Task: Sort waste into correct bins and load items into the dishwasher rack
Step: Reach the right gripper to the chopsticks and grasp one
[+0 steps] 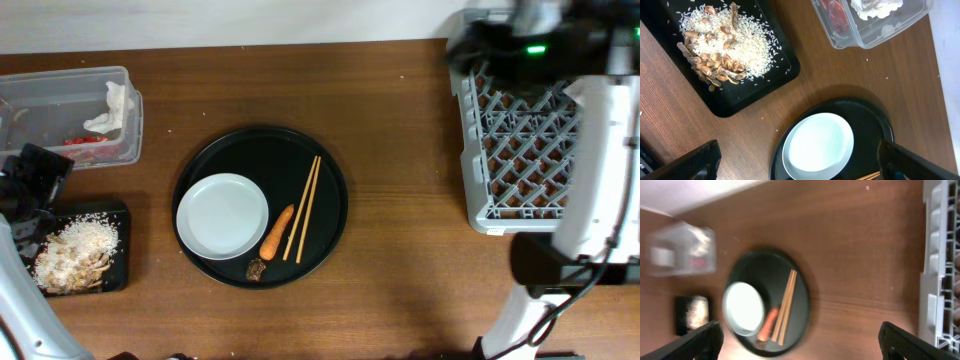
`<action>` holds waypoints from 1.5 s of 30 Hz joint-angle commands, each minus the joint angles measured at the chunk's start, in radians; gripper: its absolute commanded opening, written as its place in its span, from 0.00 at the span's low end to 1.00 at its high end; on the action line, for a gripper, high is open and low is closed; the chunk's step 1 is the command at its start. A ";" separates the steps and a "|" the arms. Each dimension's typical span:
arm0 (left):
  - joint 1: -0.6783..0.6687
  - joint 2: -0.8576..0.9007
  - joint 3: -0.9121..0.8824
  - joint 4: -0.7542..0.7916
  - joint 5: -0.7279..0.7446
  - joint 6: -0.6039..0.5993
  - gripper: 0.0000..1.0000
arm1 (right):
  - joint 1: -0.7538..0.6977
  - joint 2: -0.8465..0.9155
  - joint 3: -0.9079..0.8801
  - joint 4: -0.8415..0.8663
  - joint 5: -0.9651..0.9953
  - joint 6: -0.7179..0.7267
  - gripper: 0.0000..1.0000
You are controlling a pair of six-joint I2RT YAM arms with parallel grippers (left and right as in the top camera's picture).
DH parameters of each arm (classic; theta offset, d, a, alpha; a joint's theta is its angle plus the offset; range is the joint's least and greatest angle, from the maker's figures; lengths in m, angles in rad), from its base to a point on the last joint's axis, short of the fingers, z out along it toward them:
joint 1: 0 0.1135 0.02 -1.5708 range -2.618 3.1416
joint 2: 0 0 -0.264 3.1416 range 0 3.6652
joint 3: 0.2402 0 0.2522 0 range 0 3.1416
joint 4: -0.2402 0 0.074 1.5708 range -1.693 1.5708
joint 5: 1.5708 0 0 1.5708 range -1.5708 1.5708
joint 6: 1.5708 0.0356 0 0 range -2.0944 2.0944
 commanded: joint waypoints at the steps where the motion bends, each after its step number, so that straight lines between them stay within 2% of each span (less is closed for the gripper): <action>1: 0.003 -0.014 -0.003 -0.001 0.000 -0.010 0.99 | 0.227 0.039 -0.013 -0.003 0.325 0.053 0.98; 4: 0.003 -0.014 -0.003 -0.001 0.000 -0.010 0.99 | 0.335 0.071 -0.013 -0.003 0.512 0.052 0.98; 8: 0.003 -0.014 -0.003 -0.001 0.000 -0.010 0.99 | 0.283 0.078 -0.013 -0.004 0.539 0.053 0.99; 12: 0.003 -0.014 -0.003 -0.001 0.000 -0.010 0.99 | 0.249 0.078 -0.013 -0.006 0.337 0.053 0.98; 18: 0.003 -0.014 -0.003 -0.001 0.000 -0.010 0.99 | 0.251 0.078 -0.013 -0.006 0.343 0.053 0.98; 22: 0.003 -0.014 -0.003 -0.001 0.000 -0.010 0.99 | 0.252 0.080 -0.013 -0.002 0.011 0.053 0.98; 24: 0.003 -0.014 -0.003 -0.001 0.000 -0.010 0.99 | 0.276 0.087 -0.023 -0.003 0.006 0.055 0.99; 27: 0.003 -0.014 -0.003 -0.001 0.000 -0.010 0.99 | 0.353 0.101 -0.099 -0.006 0.153 0.242 0.98; 29: 0.003 -0.014 -0.003 -0.001 0.000 -0.010 0.99 | 0.468 0.108 -0.262 0.007 0.415 0.531 0.98; 33: 0.003 -0.014 -0.003 -0.001 0.000 -0.010 0.99 | 0.593 0.109 -0.471 0.218 0.448 0.558 0.98; 35: 0.003 -0.014 -0.003 -0.001 0.000 -0.010 0.99 | 0.618 0.109 -0.524 0.282 0.448 0.560 0.98; 39: 0.003 -0.014 -0.003 -0.001 0.000 -0.010 0.99 | 0.634 0.113 -0.689 0.384 0.462 0.665 0.98; 43: 0.003 -0.014 -0.003 -0.001 0.000 -0.010 0.99 | 0.634 0.113 -0.898 0.585 0.381 0.681 0.76; 45: 0.003 -0.014 -0.003 -0.001 0.000 -0.010 0.99 | 0.634 0.113 -0.958 0.648 0.361 0.682 0.55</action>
